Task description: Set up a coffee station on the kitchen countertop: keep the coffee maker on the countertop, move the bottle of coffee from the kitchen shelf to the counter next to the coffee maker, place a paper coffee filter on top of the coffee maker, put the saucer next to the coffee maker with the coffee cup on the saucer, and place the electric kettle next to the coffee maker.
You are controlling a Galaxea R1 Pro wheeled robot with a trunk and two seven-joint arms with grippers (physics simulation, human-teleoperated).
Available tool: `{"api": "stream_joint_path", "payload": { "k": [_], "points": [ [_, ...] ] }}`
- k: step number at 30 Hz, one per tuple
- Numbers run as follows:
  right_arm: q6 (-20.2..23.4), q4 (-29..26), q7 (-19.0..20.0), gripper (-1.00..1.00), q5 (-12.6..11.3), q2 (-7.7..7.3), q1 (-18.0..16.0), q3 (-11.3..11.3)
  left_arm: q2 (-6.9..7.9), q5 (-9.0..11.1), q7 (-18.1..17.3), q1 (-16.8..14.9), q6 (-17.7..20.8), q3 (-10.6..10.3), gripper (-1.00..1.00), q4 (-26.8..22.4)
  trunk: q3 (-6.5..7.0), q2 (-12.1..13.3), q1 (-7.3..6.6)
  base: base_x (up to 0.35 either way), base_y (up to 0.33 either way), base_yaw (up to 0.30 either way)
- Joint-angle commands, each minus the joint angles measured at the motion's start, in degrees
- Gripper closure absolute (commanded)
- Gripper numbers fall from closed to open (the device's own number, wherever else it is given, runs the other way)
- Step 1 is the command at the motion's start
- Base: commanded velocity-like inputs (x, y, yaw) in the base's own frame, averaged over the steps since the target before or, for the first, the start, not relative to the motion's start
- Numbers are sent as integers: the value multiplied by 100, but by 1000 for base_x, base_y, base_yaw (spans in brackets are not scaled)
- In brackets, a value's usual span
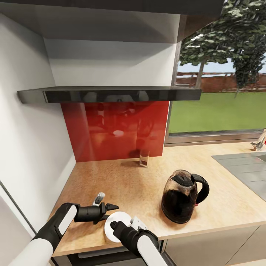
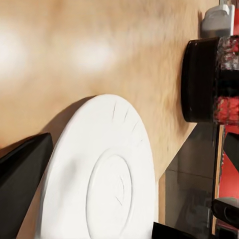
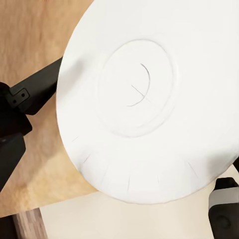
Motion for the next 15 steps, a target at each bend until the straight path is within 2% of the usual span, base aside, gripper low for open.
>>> {"api": "stream_joint_path", "payload": {
  "k": [1,15],
  "points": [
    [18,-7,-37,-100,-23,1,-7,1,3,-102,-6,-3,5,-23,-100,2,-15,-13,4,0,0,0],
    [18,-7,-39,-100,-22,1,-9,1,-19,-97,-13,84,12,-24,-100,2,-15,-13,4,0,0,0]
  ]
}}
